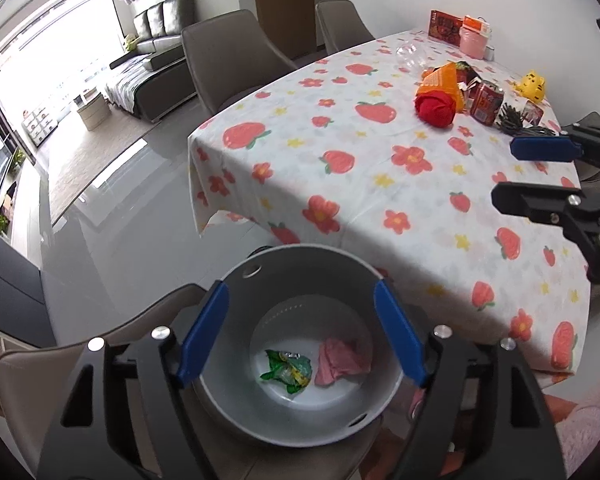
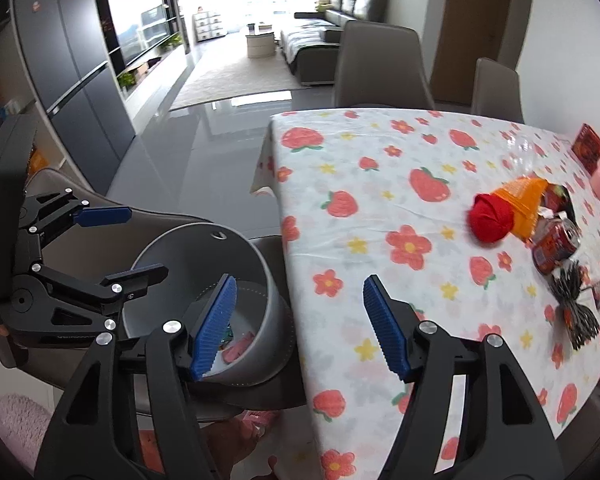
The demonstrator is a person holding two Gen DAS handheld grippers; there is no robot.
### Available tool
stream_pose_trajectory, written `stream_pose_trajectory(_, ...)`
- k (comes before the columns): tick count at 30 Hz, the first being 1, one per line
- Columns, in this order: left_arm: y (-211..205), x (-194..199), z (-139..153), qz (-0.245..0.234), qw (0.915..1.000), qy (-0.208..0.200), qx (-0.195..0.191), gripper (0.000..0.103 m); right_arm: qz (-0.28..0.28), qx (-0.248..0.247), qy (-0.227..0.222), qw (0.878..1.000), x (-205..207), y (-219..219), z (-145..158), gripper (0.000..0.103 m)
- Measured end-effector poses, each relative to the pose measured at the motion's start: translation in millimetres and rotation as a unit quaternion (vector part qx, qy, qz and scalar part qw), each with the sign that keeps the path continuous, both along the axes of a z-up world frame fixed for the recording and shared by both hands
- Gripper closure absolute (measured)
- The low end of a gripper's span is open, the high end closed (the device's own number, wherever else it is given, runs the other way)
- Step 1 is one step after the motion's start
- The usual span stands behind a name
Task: Collect trash
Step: 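Move both tools back over the table toward the red ball and tassel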
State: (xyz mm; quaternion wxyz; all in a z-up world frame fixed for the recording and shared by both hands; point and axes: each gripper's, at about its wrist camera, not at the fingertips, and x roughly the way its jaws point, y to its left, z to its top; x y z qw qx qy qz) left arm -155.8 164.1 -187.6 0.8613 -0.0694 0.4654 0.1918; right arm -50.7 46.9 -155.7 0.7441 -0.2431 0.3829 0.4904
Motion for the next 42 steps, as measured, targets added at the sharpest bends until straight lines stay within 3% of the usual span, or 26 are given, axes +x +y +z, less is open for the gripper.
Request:
stream_pose_trajectory(9,-42,81,20,-0.108,0.9939,-0.021,-0.002,0.027,-0.142,0.004,-0.008,0.99,53,-77,18,0.039)
stream_pose_trajectory(19,-122,181,30,-0.191,0.9811,-0.031,0.0,0.027,-0.29,0.002,-0.026,0.957,127,-179,30,0.039)
stream_pose_trajectory(26,-172,245,33,-0.196,0.9803,-0.027,-0.001,0.027,-0.335,0.001,-0.029,0.942,179,-237,32,0.039)
stream_pose_trajectory(32,-193,282,28,-0.175,0.9845,-0.018,-0.003,0.027,-0.335,0.002,-0.024,0.942,222,-269,30,0.039)
stream_pose_trajectory(37,-189,305,20,-0.156,0.9877,0.0,0.006,0.027,-0.327,-0.007,-0.015,0.945,255,-275,20,0.039)
stream_pose_trajectory(42,-159,329,9,-0.139,0.99,0.012,0.019,0.027,-0.328,-0.01,-0.013,0.945,283,-263,6,0.039)
